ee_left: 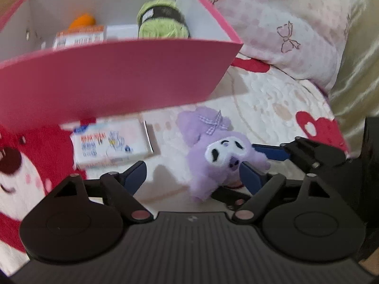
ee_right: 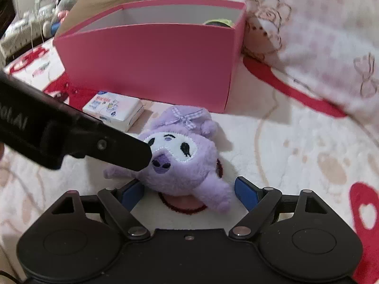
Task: Organize objects
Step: 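Lower the open left gripper around the purple plush toy's head, then close the left gripper on the purple plush toy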
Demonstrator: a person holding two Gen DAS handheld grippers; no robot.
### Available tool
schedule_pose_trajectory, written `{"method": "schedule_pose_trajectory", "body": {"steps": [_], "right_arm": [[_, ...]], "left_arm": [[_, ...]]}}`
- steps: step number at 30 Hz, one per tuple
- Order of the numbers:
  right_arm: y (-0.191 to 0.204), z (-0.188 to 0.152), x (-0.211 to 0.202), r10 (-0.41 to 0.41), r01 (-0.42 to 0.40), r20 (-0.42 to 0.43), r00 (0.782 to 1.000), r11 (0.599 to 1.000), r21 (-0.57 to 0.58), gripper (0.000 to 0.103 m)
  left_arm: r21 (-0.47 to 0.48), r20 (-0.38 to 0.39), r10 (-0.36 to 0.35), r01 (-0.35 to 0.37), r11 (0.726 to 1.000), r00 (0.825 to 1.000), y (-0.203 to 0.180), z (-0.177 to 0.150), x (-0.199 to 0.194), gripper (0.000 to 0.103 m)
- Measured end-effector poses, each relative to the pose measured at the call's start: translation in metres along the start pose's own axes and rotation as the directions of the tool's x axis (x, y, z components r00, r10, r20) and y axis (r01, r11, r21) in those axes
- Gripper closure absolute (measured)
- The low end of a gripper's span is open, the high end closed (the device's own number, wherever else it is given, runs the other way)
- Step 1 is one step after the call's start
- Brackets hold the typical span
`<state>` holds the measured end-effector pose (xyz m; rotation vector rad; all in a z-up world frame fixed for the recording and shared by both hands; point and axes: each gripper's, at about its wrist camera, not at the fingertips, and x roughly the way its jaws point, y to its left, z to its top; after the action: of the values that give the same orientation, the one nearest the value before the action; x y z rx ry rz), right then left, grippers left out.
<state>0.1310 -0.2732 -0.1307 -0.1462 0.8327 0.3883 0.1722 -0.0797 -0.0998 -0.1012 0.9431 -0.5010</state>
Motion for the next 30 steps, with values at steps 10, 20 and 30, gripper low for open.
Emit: {"method": "schedule_pose_trajectory", "body": {"steps": [10,20,30], "right_arm": [[0.002,0.003,-0.008,0.066,-0.067,0.019,0.998,0.998,0.015,0.03],[0.01,0.002,-0.01,0.06,-0.059,0.044,0.997,0.998,-0.034,0.044],[0.021,-0.003,-0.003,0.04,-0.029,0.076,0.996,0.991,-0.133,0.04]], "left_arm": [[-0.089,-0.016,-0.063,0.061,0.994,0.998,-0.001,-0.001,0.015,0.065],[-0.033,-0.052,-0.045,0.044,0.999,0.998,0.001,0.002,0.014,0.069],[0.001,-0.012,-0.087,0.087,0.996,0.996,-0.003,0.0,0.008,0.073]]}}
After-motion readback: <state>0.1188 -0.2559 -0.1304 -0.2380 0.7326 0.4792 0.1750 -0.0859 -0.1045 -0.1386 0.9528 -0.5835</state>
